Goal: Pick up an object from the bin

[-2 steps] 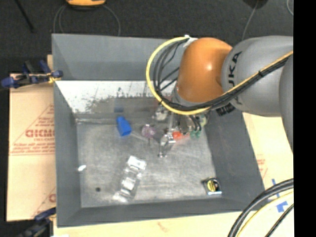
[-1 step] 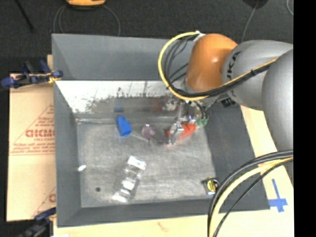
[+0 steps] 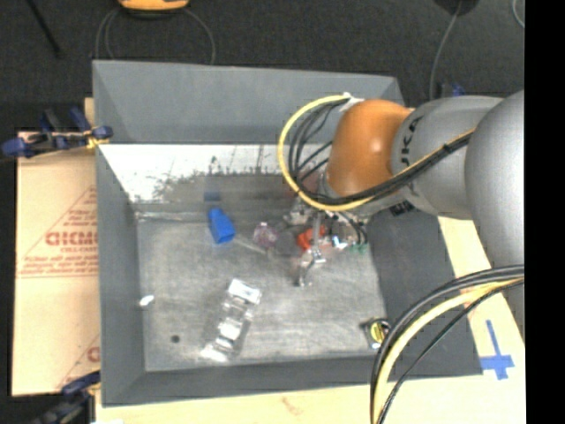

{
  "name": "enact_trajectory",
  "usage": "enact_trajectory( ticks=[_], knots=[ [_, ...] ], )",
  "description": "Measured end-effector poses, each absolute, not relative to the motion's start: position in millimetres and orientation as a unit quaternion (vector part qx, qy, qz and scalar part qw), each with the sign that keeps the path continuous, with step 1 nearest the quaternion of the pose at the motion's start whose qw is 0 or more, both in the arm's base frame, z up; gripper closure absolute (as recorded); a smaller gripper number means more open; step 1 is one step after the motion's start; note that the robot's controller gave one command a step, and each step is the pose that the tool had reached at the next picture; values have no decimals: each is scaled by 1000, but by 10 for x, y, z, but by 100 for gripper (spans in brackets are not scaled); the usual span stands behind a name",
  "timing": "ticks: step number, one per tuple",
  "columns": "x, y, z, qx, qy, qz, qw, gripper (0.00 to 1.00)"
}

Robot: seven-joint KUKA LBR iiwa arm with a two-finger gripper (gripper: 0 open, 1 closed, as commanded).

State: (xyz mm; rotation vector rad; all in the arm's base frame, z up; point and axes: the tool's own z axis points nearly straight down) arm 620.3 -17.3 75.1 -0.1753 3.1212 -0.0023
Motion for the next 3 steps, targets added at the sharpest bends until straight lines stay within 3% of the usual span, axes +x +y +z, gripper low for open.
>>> enact_trajectory(
  ticks=[1, 2, 3],
  knots=[
    [6550, -38, 746, -114, 994, -2, 3, 0],
    [6481, -467, 997, 89, 996, -1, 4, 0],
    [6254, -710, 749, 65, 998, 1, 7, 0]
  ],
)
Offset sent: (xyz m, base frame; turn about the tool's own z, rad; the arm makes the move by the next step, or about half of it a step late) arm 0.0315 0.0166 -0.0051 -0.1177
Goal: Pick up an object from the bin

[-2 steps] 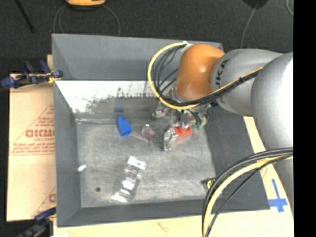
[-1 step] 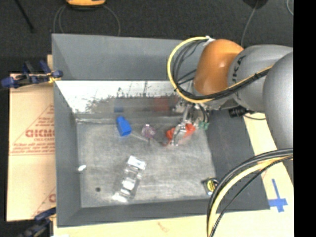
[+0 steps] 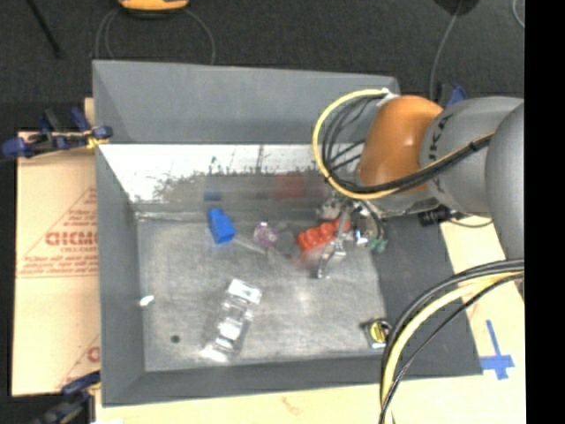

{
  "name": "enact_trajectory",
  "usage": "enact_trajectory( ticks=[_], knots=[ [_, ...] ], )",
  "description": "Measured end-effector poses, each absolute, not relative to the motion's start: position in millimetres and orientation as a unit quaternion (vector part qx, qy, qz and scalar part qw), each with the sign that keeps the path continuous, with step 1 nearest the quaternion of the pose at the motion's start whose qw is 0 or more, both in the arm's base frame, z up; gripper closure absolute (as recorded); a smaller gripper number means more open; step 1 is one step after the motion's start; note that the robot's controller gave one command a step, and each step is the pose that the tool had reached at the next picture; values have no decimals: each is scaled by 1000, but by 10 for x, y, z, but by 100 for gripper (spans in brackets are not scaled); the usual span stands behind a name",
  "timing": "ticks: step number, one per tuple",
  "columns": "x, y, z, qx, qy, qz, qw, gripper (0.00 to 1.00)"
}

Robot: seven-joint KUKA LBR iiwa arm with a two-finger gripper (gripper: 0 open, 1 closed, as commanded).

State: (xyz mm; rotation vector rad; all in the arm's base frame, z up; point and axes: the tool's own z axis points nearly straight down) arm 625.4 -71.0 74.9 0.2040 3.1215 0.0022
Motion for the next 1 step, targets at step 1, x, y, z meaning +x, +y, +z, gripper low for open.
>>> enact_trajectory(
  ticks=[1],
  knots=[
    [6279, -711, 782, 64, 998, 0, 10, 100]
  ],
)
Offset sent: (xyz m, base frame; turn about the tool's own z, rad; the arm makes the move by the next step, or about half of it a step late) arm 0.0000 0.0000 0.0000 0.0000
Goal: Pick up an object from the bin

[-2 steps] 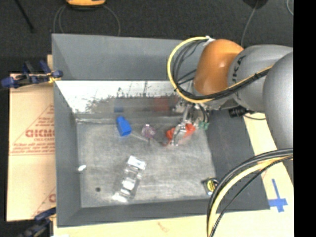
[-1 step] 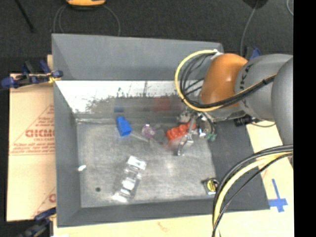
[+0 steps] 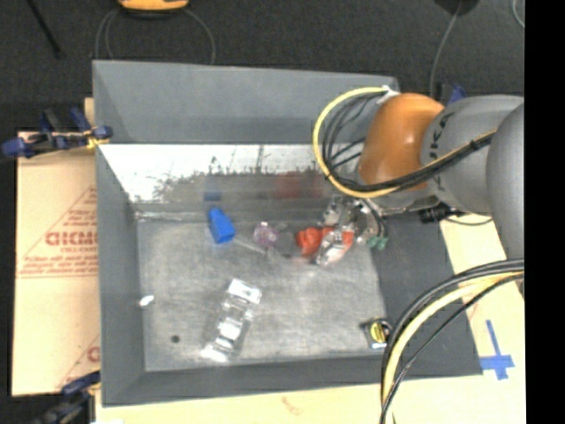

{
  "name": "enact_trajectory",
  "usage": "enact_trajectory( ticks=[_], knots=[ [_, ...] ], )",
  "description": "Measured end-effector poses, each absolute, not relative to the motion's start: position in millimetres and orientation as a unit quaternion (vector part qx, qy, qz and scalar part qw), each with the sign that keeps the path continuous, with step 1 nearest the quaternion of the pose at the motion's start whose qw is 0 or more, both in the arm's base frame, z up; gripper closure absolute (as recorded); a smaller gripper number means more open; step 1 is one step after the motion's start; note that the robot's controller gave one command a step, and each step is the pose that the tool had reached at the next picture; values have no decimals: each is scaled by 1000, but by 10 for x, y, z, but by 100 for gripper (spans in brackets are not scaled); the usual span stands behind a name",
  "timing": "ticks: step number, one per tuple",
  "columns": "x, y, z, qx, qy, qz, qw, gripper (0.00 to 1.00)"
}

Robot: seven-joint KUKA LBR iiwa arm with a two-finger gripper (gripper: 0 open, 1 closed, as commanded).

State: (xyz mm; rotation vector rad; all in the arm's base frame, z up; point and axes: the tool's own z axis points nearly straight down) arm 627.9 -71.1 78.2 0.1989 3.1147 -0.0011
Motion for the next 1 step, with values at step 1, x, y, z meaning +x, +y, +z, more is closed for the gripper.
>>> enact_trajectory(
  ticks=[1],
  knots=[
    [6195, -881, 2435, 85, 996, 0, 7, 100]
  ],
)
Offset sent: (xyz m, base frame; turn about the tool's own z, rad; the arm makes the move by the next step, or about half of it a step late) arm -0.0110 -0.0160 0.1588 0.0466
